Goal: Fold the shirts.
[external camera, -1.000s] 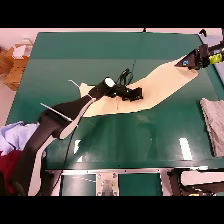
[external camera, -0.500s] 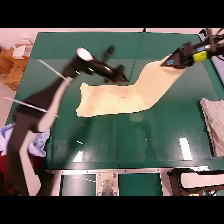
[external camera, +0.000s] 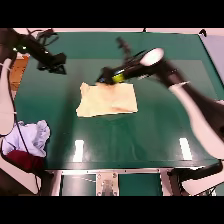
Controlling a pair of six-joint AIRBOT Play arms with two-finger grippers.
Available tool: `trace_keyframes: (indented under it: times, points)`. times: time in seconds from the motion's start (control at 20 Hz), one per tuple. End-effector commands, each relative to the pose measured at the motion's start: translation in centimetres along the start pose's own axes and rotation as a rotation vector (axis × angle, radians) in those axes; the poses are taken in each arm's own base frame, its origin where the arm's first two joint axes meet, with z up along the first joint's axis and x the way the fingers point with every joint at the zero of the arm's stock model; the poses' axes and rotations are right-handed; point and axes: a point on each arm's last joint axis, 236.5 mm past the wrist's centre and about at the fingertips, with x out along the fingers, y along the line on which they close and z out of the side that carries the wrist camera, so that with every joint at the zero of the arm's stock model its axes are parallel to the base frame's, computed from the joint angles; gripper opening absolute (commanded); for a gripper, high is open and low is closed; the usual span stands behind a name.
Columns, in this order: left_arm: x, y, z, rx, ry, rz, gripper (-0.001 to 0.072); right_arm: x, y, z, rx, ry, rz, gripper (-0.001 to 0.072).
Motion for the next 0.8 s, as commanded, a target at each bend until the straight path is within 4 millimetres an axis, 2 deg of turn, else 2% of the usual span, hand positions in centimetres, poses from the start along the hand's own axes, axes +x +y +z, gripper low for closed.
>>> trace_keyframes:
  times: [0.0,0.05,0.1,0.15,0.25,0.4,0.5,0.55,0.6,0.65,0.75]
  points:
    - [-1.1,5.4,-0.7,-0.059,0.010,0.159,0.0028,10.7,-0.1,-1.5,-0.017,-0.184,-0.055,0.0647]
    - [-1.0,5.4,-0.7,-0.060,0.012,0.159,0.0029,11.7,-0.8,-2.3,-0.012,-0.152,-0.061,0.0647]
    - [-1.0,5.4,-0.7,-0.060,0.012,0.158,0.0029,11.4,-1.9,-2.4,-0.013,-0.122,-0.073,0.0645]
    - [-1.0,5.4,-0.7,-0.060,0.013,0.159,0.0028,10.0,-3.1,-1.7,-0.018,-0.099,-0.090,0.0644]
    - [-1.0,5.3,-0.8,-0.060,0.017,0.154,0.0029,4.5,-6.3,0.8,0.013,-0.061,-0.122,0.0636]
    - [-1.0,5.3,-0.9,-0.060,0.020,0.155,0.0029,-6.9,-12.6,4.0,0.089,-0.045,-0.211,0.0636]
    - [-1.0,5.3,-0.9,-0.060,0.022,0.155,0.0029,-12.8,-16.8,3.8,0.186,-0.041,-0.267,0.0637]
    - [-1.0,5.3,-0.9,-0.061,0.023,0.156,0.0029,-14.7,-19.0,2.8,0.246,-0.028,-0.282,0.0637]
    - [-1.0,5.3,-0.9,-0.063,0.021,0.156,0.0028,-15.6,-21.1,1.2,0.308,-0.006,-0.294,0.0638]
    - [-1.0,5.3,-0.9,-0.069,0.019,0.155,0.0029,-15.5,-22.9,-0.6,0.357,0.016,-0.303,0.0638]
    - [-1.0,5.3,-0.9,-0.071,0.019,0.155,0.0029,-13.5,-25.2,-4.5,0.420,0.078,-0.299,0.0638]
